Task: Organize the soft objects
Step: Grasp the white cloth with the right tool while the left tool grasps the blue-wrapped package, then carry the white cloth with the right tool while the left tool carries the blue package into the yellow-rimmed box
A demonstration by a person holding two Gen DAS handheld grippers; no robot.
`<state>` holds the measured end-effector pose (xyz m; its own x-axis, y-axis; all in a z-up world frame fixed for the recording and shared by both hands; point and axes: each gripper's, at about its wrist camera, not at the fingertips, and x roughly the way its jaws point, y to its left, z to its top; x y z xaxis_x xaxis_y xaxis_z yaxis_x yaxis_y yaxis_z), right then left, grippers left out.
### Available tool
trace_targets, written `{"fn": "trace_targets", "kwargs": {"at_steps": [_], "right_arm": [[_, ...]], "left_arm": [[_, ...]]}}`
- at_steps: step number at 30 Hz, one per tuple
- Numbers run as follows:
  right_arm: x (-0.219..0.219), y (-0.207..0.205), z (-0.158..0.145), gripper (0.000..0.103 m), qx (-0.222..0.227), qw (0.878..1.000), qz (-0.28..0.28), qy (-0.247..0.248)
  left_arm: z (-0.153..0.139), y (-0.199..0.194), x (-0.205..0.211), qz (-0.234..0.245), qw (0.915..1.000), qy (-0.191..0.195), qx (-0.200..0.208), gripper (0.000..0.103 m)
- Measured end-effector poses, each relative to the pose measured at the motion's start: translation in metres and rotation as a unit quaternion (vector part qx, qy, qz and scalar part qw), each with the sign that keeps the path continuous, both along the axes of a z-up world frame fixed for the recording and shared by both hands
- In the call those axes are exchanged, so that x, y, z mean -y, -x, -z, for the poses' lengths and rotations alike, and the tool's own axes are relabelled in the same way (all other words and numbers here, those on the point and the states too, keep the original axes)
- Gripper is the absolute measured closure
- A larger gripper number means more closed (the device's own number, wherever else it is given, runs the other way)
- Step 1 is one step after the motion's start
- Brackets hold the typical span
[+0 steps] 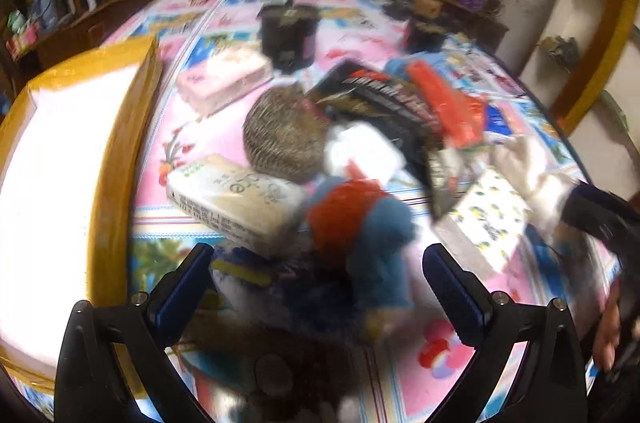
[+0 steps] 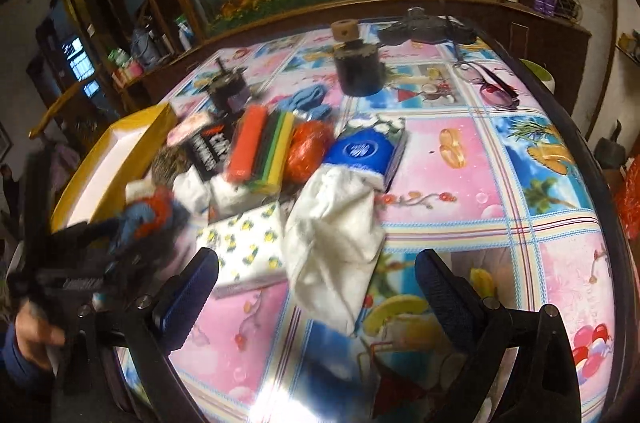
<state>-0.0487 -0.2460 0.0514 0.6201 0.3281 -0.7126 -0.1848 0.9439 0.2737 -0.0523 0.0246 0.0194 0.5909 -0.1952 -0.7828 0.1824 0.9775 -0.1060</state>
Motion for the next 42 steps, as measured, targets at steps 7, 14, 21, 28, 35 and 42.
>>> {"fn": "trace_targets", "kwargs": {"at_steps": [7,14,21,28,35,42], "right_arm": [[-0.004,-0.034,0.023,0.056,-0.052,0.998,0.031,0.005],[0.016,-0.016,0.016,0.088,-0.025,0.998,0.047,-0.022],[0.023,0.002,0.004,0.088,0.004,0.998,0.038,-0.04],[0.009,0.008,-0.001,0.088,0.019,0.998,0.016,-0.051],[0.001,0.011,-0.002,0.088,0.019,0.998,0.005,-0.053],[-0.014,0.014,-0.009,0.088,0.026,0.998,-0.016,-0.054]], "left_arm": [[-0.007,0.024,0.021,0.068,0.9973,-0.002,0.029,0.001],[-0.016,0.03,0.024,0.079,0.9963,0.003,0.033,0.024],[-0.008,0.034,0.02,0.086,0.9963,0.0,0.003,0.022],[0.006,0.03,0.026,0.084,0.9962,-0.017,-0.016,0.017],[0.007,0.031,0.022,0.073,0.997,-0.023,-0.011,0.027],[-0.01,0.034,0.003,0.057,0.9983,0.011,0.011,0.027]]}}
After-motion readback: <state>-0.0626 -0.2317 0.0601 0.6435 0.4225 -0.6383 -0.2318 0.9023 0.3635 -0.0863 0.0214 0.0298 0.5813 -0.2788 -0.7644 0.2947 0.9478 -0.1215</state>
